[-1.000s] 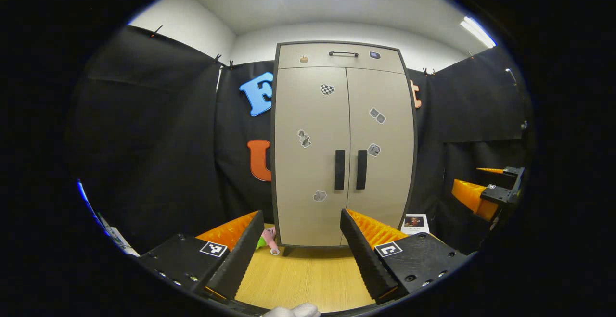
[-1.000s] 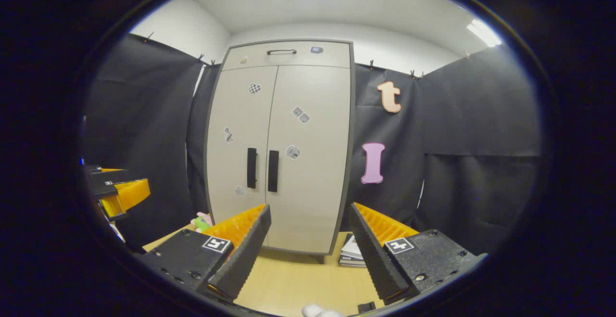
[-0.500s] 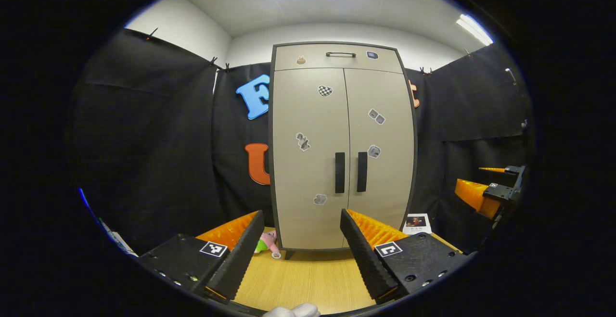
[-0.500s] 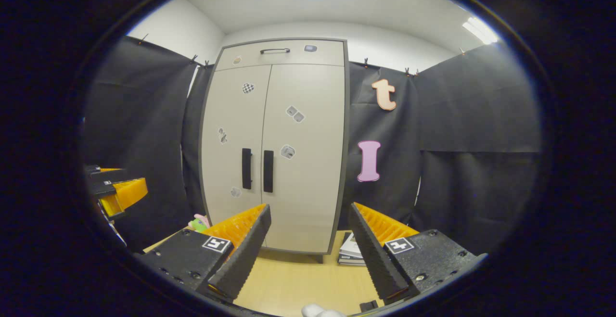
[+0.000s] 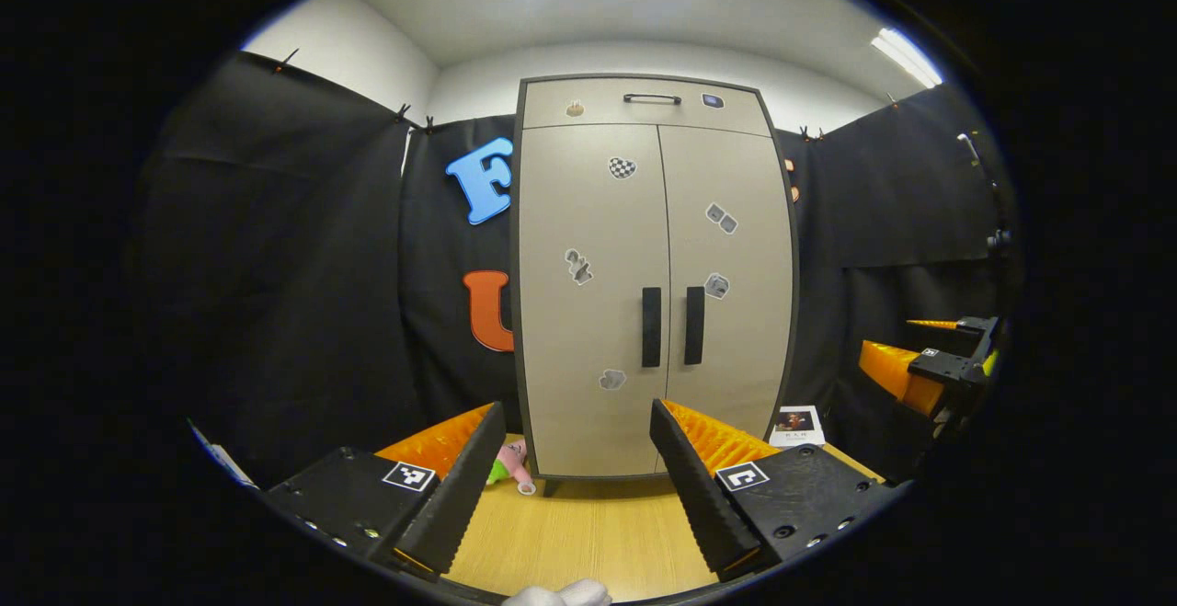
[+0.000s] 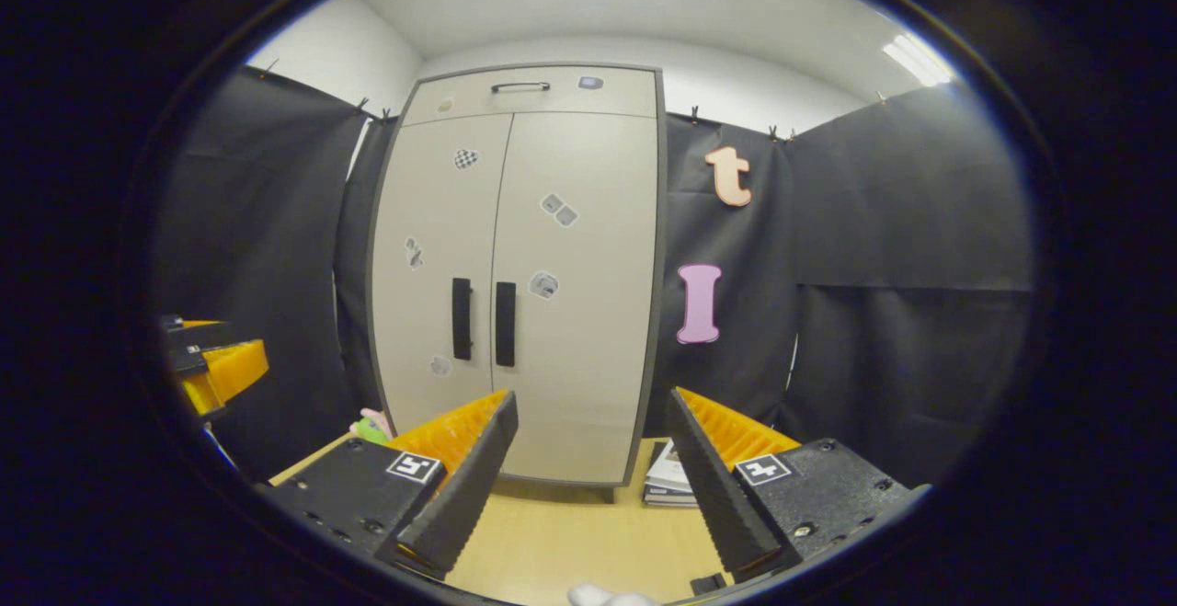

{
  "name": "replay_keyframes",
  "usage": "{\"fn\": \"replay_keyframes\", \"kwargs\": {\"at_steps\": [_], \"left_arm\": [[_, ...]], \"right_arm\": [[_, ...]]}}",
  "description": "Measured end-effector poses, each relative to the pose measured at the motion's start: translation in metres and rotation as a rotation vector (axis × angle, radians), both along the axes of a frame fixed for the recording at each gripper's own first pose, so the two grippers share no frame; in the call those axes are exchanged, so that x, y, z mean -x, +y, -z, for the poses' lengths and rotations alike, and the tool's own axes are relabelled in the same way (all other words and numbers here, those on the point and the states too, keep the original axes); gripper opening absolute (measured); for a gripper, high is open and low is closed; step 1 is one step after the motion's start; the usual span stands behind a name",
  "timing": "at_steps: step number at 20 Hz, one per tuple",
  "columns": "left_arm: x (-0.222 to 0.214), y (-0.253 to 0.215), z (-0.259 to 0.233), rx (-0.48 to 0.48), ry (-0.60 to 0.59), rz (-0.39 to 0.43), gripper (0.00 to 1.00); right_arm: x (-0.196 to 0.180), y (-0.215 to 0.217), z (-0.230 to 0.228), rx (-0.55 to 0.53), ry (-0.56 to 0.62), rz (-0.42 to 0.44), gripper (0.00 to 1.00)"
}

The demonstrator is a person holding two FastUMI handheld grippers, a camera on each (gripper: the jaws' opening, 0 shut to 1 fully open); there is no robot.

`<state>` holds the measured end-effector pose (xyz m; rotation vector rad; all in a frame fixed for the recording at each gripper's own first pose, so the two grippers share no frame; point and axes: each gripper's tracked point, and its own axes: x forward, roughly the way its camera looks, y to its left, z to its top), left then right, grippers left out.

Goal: Open the right door of the double-door shoe cabinet with the right hand, and open the left door with the left hand.

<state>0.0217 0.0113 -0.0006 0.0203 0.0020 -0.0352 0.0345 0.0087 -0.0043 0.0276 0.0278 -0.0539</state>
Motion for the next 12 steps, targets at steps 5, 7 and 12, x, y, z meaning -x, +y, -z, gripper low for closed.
{"fn": "replay_keyframes", "kwargs": {"at_steps": [5, 7, 12], "left_arm": [[0.004, 0.017, -0.001, 0.002, 0.0, -0.022, 0.95], [0.006, 0.026, 0.002, -0.01, 0.006, -0.047, 0.95], [0.015, 0.049, 0.008, -0.01, 0.023, -0.113, 0.95]], "right_arm": [[-0.053, 0.027, 0.003, -0.021, 0.023, -0.027, 1.0], [-0.081, 0.039, 0.002, -0.029, 0.017, -0.039, 1.0], [-0.162, 0.064, -0.004, -0.039, 0.013, -0.047, 1.0]]}}
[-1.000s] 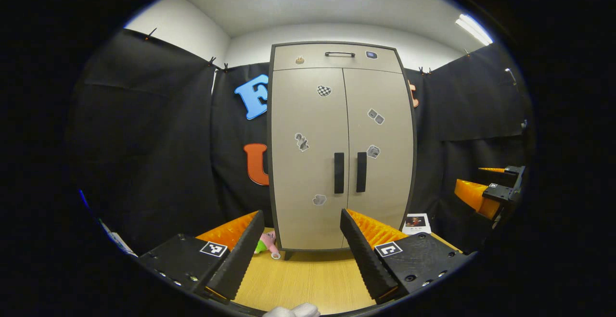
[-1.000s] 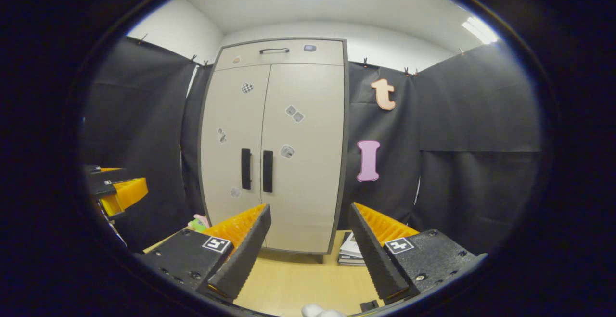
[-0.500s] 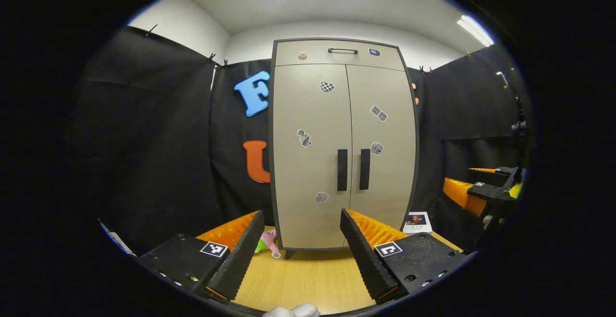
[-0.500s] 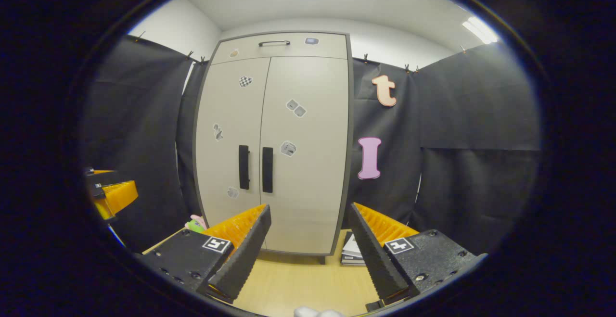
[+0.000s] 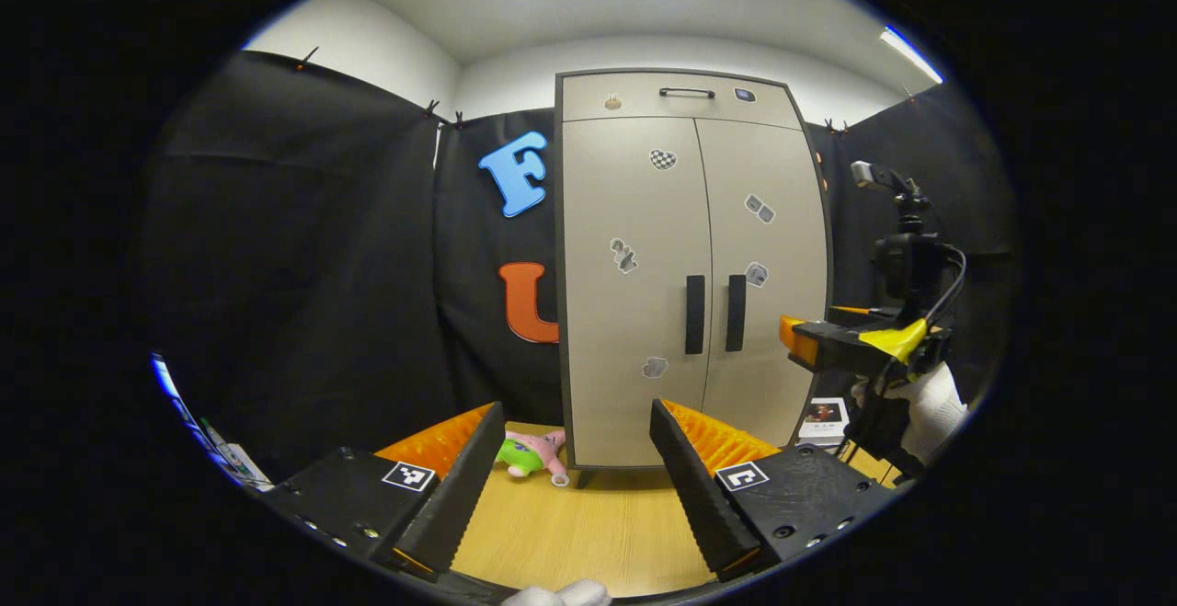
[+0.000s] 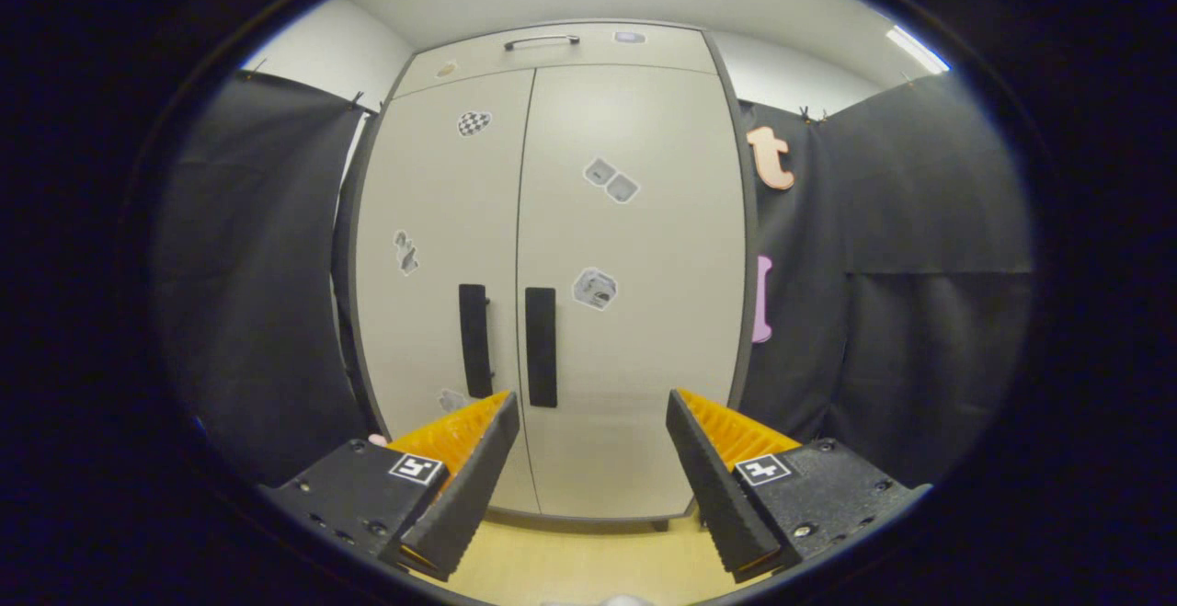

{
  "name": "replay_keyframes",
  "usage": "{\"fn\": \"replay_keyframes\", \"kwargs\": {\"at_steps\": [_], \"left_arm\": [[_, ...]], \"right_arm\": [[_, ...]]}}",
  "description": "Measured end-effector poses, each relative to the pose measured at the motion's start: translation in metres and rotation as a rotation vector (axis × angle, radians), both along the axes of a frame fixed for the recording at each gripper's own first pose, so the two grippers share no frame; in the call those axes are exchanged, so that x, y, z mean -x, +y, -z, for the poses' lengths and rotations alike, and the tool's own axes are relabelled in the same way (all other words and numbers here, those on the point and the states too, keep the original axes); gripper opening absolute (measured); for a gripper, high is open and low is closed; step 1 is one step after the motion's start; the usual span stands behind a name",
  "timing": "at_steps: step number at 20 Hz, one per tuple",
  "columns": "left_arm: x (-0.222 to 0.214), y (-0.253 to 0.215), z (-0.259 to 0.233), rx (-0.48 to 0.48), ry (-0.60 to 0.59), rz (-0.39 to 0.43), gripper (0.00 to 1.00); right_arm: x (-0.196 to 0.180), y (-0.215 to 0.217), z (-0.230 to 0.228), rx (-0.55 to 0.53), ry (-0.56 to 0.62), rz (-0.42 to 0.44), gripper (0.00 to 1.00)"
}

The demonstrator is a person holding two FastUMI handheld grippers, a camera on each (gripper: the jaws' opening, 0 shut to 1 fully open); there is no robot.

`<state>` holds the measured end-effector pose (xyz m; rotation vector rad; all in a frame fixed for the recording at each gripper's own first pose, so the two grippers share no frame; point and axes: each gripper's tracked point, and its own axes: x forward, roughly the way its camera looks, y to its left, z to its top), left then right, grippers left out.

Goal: Open the right door of the double-door shoe cabinet with the right hand, and open the left door with the left hand.

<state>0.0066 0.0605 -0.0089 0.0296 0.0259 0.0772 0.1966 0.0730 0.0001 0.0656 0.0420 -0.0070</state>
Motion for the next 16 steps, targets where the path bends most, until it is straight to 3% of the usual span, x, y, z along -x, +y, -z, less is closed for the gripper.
{"fn": "replay_keyframes", "kwargs": {"at_steps": [6, 10, 12, 16], "left_arm": [[0.004, 0.018, -0.003, -0.01, 0.005, -0.079, 0.95], [0.008, 0.031, -0.004, -0.011, 0.013, -0.129, 0.95], [0.008, 0.033, -0.003, -0.013, 0.017, -0.148, 0.95], [0.012, 0.039, -0.007, -0.013, 0.009, -0.171, 0.95]], "right_arm": [[-0.09, 0.027, -0.007, 0.007, 0.03, 0.002, 0.98], [-0.123, 0.04, -0.002, -0.012, 0.07, -0.015, 0.9], [-0.131, 0.043, -0.001, -0.024, 0.084, -0.016, 0.83], [-0.14, 0.042, 0.0, -0.026, 0.088, 0.009, 0.59]]}}
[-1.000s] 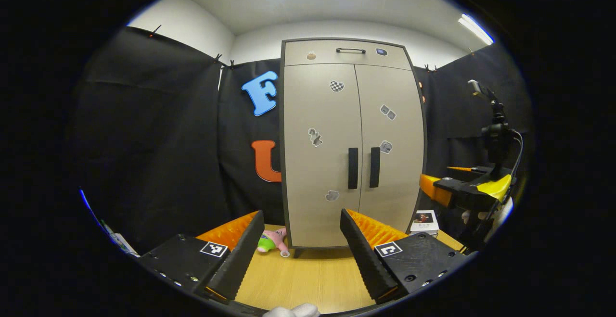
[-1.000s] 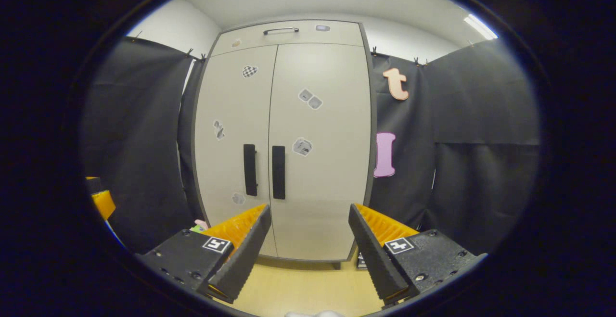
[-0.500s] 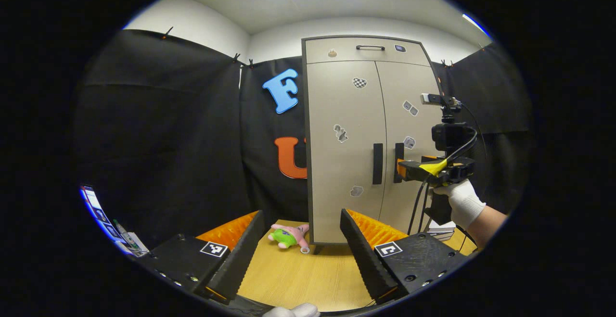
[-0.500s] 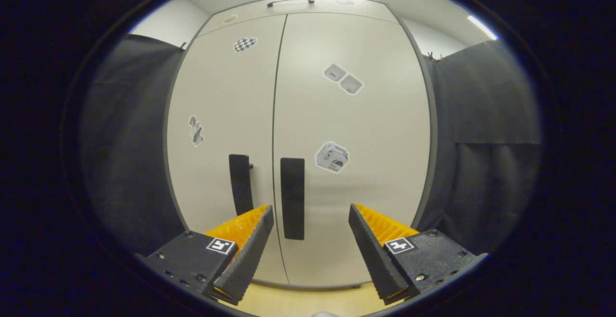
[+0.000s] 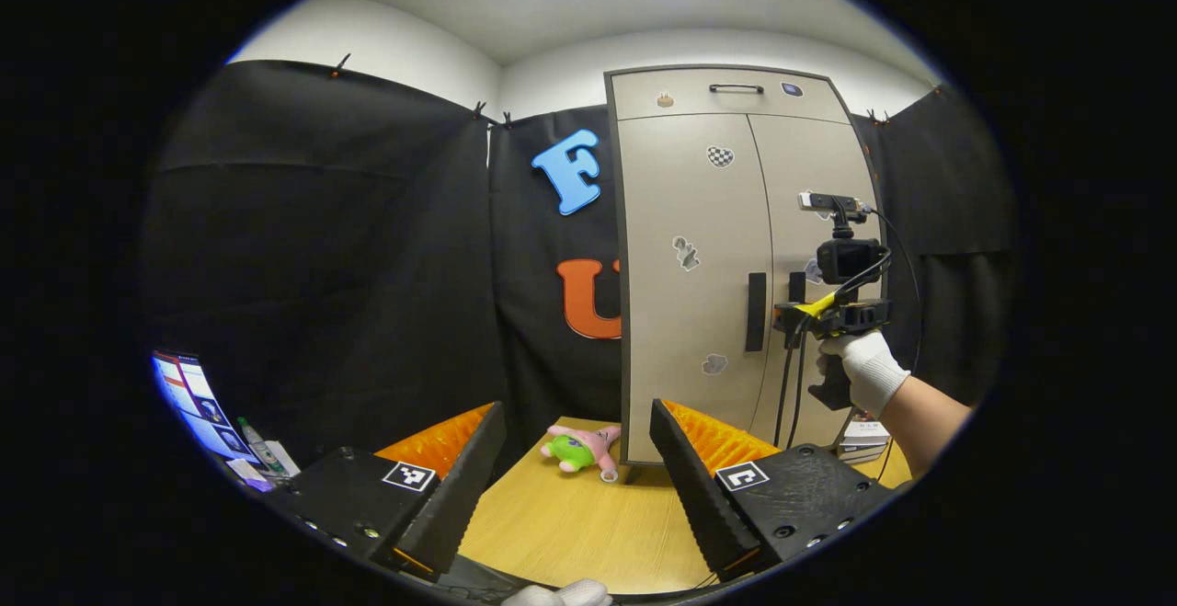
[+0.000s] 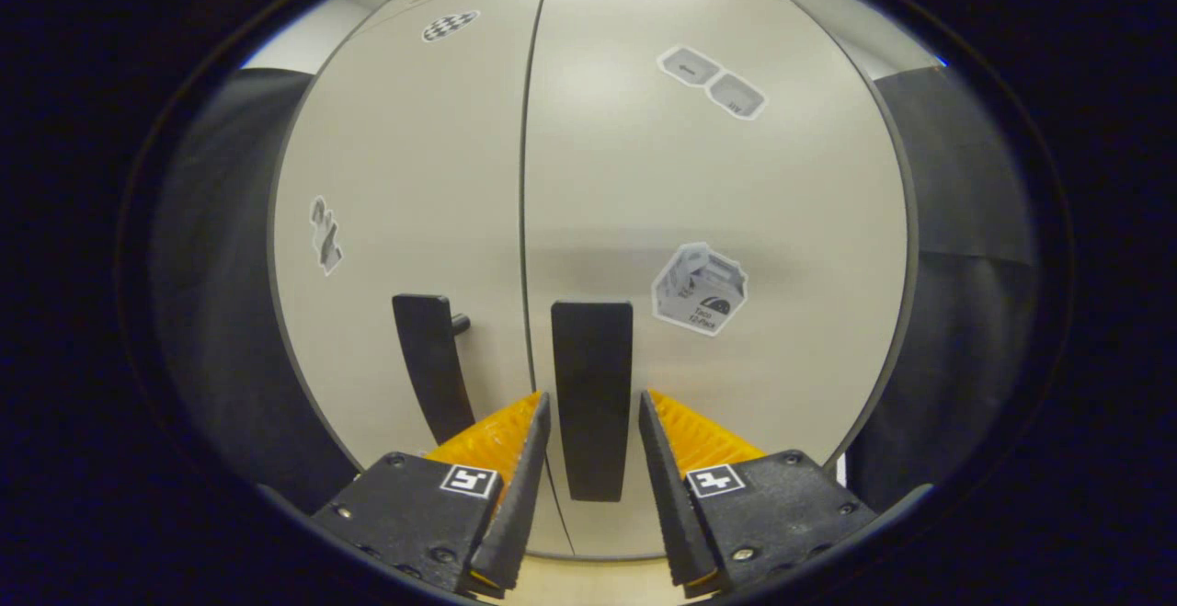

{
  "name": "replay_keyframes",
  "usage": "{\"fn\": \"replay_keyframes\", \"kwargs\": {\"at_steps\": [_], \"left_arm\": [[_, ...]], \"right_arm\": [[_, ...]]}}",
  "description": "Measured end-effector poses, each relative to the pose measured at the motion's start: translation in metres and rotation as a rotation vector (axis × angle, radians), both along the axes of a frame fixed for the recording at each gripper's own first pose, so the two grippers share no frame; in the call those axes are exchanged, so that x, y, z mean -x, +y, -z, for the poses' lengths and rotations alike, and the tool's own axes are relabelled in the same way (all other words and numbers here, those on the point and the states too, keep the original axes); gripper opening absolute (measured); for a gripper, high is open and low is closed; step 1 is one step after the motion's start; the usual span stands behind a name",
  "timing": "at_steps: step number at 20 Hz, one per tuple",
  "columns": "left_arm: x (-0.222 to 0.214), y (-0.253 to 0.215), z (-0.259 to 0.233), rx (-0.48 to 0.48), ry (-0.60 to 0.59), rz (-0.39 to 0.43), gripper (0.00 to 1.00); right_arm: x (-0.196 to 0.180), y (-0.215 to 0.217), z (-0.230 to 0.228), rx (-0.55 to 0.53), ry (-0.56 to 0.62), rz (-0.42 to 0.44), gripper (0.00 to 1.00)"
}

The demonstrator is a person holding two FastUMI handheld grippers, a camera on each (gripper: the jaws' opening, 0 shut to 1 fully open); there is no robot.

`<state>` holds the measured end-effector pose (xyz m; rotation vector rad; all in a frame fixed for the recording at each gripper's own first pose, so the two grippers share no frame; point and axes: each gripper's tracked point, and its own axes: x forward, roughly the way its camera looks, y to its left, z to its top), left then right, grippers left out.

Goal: Open the right door of the double-door shoe cabinet with the right hand, and open the left door with the left hand.

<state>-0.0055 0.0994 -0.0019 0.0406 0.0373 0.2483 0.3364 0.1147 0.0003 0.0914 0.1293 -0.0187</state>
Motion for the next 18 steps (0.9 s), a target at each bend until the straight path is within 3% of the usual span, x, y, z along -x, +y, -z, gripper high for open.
{"fn": "replay_keyframes", "kwargs": {"at_steps": [1, 3, 9, 18], "left_arm": [[0.0, 0.002, -0.001, 0.002, -0.001, -0.006, 0.95], [0.003, 0.009, 0.001, 0.01, -0.002, -0.01, 0.95], [0.014, 0.011, 0.006, 0.019, -0.019, 0.0, 0.95], [0.04, 0.009, 0.026, 0.011, -0.006, 0.067, 0.95]], "right_arm": [[0.001, 0.0, 0.0, -0.001, -0.005, 0.012, 0.46], [0.001, 0.002, 0.0, 0.0, -0.005, 0.013, 0.37], [0.006, 0.002, 0.002, 0.028, 0.002, -0.013, 0.25], [0.024, -0.008, 0.003, 0.052, 0.0, -0.05, 0.2]]}}
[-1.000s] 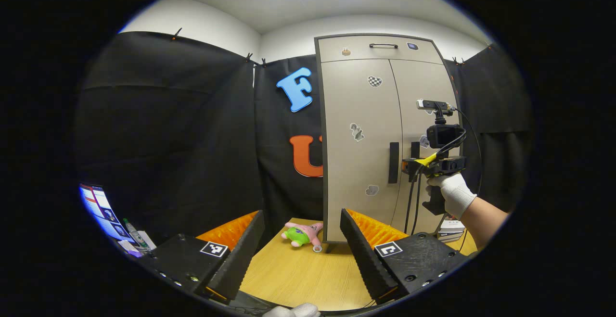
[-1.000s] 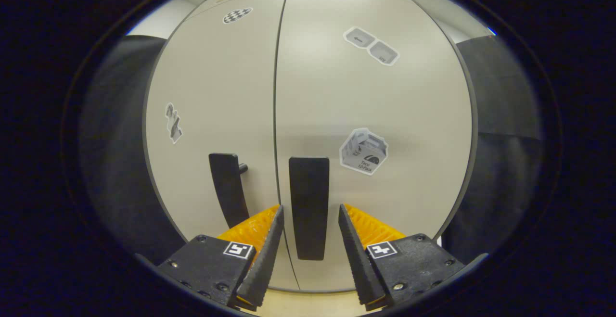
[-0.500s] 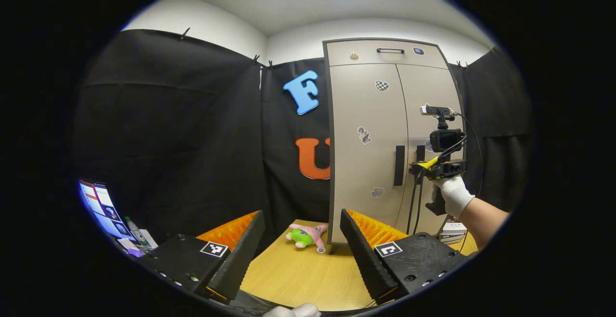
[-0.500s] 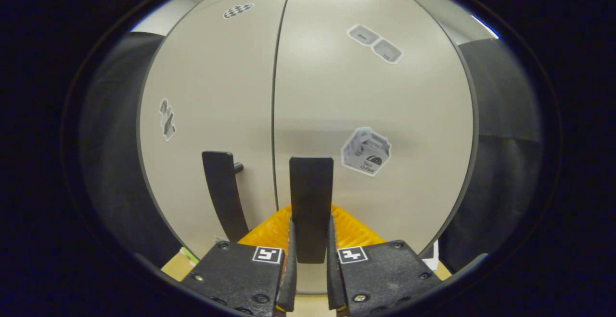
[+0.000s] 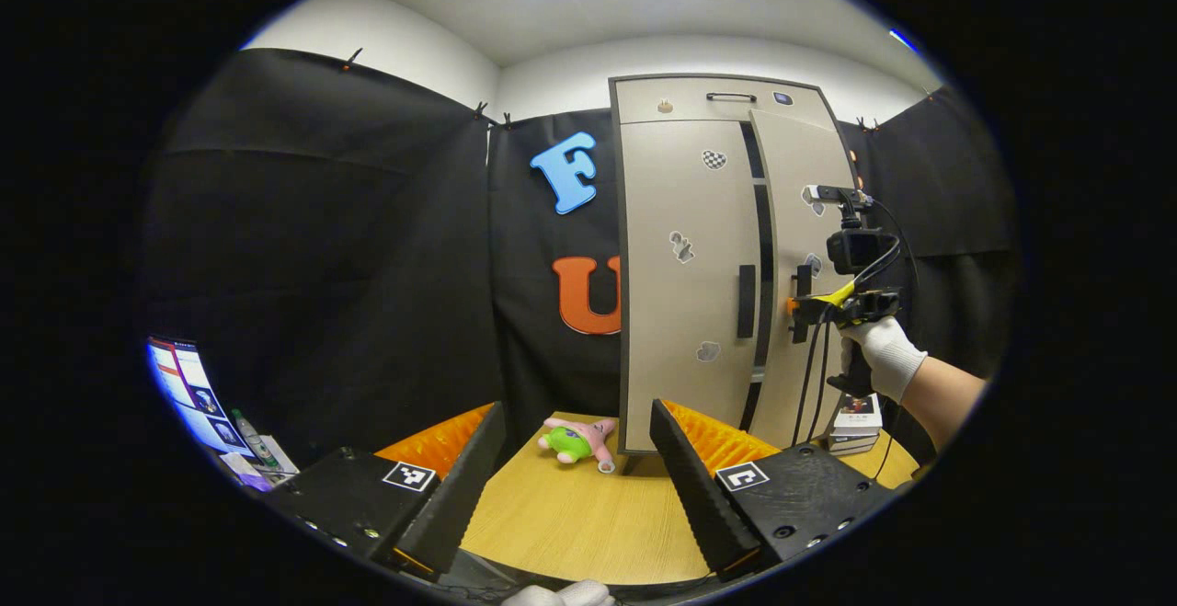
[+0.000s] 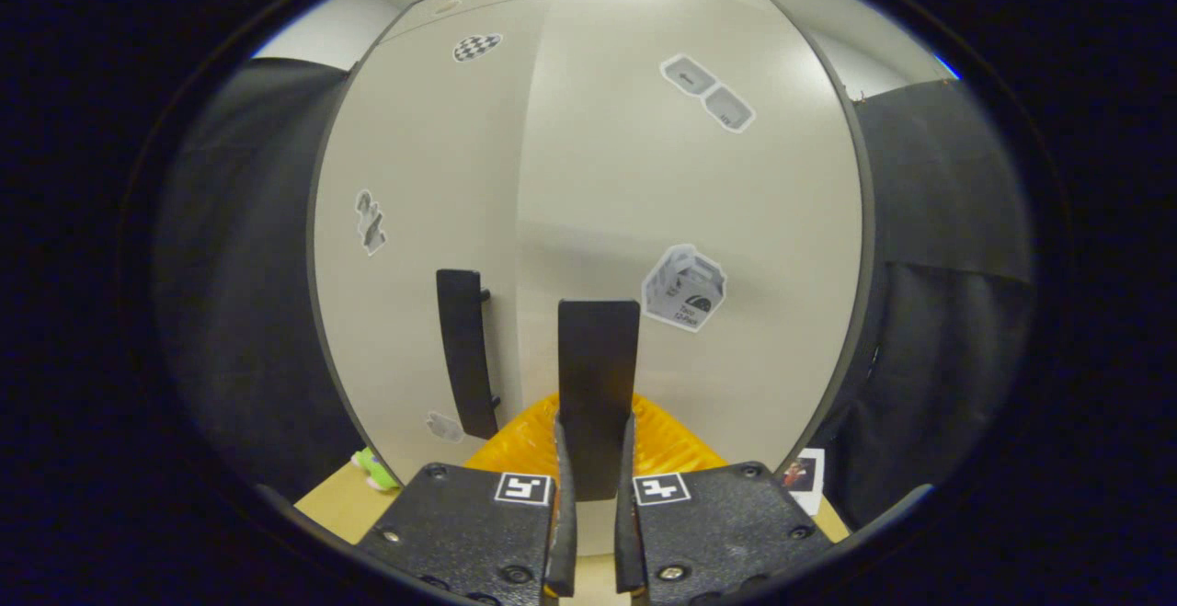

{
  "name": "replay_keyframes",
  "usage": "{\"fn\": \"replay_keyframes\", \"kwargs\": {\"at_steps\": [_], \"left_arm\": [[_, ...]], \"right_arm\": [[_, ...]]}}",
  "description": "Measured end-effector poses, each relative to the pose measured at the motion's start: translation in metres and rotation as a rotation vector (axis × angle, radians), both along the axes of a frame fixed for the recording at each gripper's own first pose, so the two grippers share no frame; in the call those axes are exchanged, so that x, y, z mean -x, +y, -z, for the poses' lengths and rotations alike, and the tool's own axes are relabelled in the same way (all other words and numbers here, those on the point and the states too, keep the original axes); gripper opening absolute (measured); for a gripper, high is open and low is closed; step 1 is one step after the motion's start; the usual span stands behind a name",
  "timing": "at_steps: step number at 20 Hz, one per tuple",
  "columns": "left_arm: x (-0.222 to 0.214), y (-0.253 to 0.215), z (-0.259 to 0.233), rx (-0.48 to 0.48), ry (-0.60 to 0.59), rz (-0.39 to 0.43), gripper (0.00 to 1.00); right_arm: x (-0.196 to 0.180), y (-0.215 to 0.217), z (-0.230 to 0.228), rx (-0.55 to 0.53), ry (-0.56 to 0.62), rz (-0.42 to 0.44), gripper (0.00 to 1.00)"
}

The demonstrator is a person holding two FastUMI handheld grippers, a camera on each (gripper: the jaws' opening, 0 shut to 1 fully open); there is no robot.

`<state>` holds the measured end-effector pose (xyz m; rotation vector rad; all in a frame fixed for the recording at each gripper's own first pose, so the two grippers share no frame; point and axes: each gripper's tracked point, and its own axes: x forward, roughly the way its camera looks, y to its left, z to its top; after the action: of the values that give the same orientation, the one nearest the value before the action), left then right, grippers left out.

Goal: Open the right door of the double-door shoe cabinet with the right hand, and open the left door with the left hand.

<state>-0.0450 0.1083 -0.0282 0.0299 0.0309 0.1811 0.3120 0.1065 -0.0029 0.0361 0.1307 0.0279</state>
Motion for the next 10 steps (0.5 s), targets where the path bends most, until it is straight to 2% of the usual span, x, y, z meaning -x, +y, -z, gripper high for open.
{"fn": "replay_keyframes", "kwargs": {"at_steps": [10], "left_arm": [[0.019, -0.019, 0.014, 0.044, 0.02, 0.073, 0.95]], "right_arm": [[0.027, -0.021, 0.001, -0.009, -0.001, 0.012, 0.16]]}}
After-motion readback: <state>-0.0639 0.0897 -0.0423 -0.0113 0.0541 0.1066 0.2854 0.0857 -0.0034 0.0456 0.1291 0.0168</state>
